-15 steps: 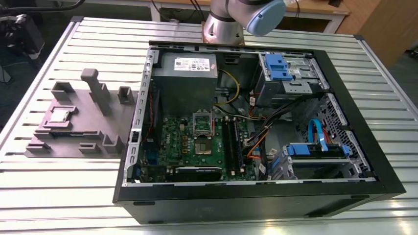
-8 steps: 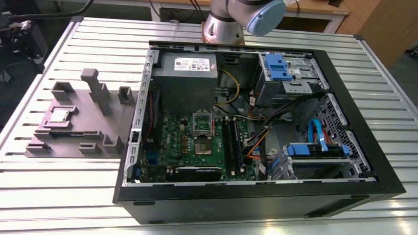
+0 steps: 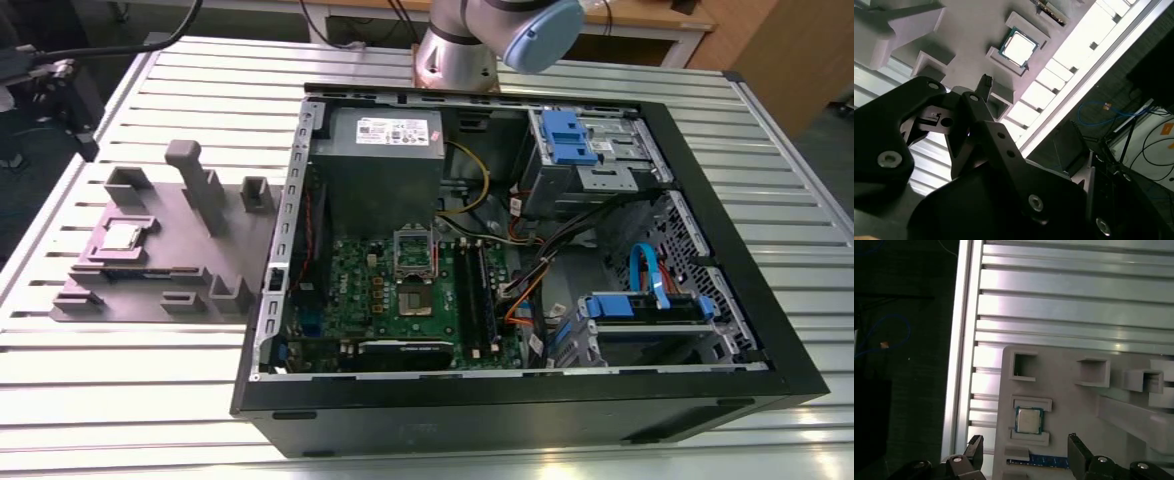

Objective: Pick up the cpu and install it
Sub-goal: 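Pick up the cpu and move it towards the insertion slot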

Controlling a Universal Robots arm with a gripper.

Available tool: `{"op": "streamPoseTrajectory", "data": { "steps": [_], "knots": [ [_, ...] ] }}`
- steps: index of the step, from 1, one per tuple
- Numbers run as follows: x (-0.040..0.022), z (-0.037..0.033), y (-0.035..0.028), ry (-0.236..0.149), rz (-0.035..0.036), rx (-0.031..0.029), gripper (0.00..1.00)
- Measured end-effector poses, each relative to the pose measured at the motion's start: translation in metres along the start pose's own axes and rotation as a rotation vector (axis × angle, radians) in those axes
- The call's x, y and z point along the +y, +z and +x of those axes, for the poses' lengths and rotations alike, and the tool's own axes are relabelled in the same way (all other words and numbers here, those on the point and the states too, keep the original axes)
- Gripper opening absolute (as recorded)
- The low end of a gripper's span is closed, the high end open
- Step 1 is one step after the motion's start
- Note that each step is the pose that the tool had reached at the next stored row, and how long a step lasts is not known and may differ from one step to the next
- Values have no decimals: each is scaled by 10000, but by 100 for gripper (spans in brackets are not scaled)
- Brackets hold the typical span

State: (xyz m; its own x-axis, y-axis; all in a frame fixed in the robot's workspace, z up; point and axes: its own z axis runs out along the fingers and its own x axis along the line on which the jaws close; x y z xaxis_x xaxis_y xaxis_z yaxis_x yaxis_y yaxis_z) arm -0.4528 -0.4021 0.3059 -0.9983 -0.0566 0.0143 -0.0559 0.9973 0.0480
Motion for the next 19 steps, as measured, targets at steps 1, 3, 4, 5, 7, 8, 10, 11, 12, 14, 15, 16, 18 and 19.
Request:
{"op": "streamPoseTrajectory", "data": {
  "steps": [1, 3, 4, 5, 7, 8, 10, 11, 12, 14, 15, 16, 18, 19],
  "knots": [
    [-1, 0, 18, 5, -1, -1, 76],
    [-3, -1, 54, 20, 0, 0, 76],
    [-4, -1, 72, 26, 0, 0, 76],
    [-4, -1, 91, 34, -1, -2, 76],
    [-6, -2, 128, 49, -1, -3, 76],
    [-7, -2, 146, 54, -1, -3, 76],
    [-9, -2, 182, 59, -1, -3, 76],
    [-13, -3, 201, 60, -1, -4, 76],
    [-21, -3, 218, 58, -1, -2, 76],
    [-31, -2, 254, 59, -2, -4, 76],
    [-34, -2, 272, 60, -1, -4, 76],
    [-37, -3, 289, 60, -1, -3, 76],
    [-43, -6, 324, 59, 0, -2, 76],
    [-47, -8, 343, 59, -1, -3, 76]
  ]
}}
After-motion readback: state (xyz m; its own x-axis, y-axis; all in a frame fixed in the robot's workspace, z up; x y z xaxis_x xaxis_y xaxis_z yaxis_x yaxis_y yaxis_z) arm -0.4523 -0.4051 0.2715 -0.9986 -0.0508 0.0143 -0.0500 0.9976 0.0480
